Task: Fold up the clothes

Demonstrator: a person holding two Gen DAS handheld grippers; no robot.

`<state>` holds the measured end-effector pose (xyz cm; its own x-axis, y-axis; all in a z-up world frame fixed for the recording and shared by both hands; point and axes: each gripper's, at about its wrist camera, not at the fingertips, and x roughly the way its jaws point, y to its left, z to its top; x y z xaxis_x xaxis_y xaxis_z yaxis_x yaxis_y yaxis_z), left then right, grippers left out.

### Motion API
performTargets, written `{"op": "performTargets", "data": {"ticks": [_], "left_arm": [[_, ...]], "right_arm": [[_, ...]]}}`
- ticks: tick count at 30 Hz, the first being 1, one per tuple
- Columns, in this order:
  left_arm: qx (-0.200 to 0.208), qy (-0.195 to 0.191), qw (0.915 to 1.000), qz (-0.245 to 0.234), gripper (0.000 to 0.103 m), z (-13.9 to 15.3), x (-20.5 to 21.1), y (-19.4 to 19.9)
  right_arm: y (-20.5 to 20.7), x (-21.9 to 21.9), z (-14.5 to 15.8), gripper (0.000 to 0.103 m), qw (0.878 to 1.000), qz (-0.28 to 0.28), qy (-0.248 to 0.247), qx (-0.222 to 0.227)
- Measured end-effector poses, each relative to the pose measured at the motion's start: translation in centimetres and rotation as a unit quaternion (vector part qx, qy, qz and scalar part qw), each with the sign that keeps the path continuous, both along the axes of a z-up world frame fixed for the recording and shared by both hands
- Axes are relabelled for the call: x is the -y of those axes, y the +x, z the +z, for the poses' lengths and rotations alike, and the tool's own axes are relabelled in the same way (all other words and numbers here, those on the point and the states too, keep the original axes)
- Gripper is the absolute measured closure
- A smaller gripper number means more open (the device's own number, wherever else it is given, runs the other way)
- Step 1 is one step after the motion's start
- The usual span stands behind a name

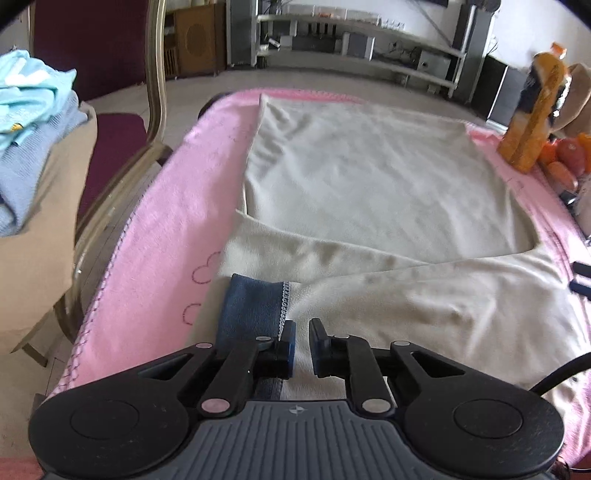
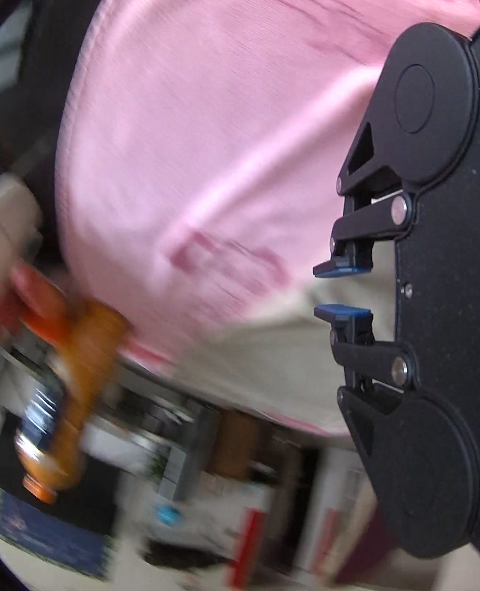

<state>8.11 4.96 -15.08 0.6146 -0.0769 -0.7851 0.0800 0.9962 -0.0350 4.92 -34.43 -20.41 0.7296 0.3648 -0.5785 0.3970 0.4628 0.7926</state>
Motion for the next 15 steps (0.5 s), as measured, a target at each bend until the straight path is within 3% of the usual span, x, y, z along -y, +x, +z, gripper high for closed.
{"op": "performTargets", "data": {"ticks": [3,4,5,10,11,15], "left_arm": [[-0.021,0.023,0.9994,0.013,0.087,-0.9,-0.2,0.3],[-0.035,0.031,0.9987,0.019,0.084,-1.5,-0.4,0.6],[-0.036,0.03,0.9987,0.02,0.083,-1.5,-0.5,0.6],[-0.034,0.026,0.9989,0.017,0.083,-1.6,-1.0,0.4],[-0.033,0.026,0.999,0.016,0.083,-1.6,-1.0,0.4],[-0.03,0.025,0.999,0.023,0.087,-0.8,-1.4,-0.4]], "right_arm": [[-0.1,-1.7,-0.4,0.078,0.998,0.059,0.002,-0.019],[-0.1,-2.3,-0.6,0.082,0.997,0.079,0.003,-0.025],[-0.7,-1.4,-0.6,0.093,0.998,0.055,-0.003,-0.033],[-4.1,3.5,-0.5,0.103,0.993,-0.089,-0.036,-0.071],[-4.8,4.4,-0.4,0.102,0.989,-0.118,-0.043,-0.078],[-6.6,4.5,1.0,0.088,0.991,-0.107,-0.05,-0.058]]}}
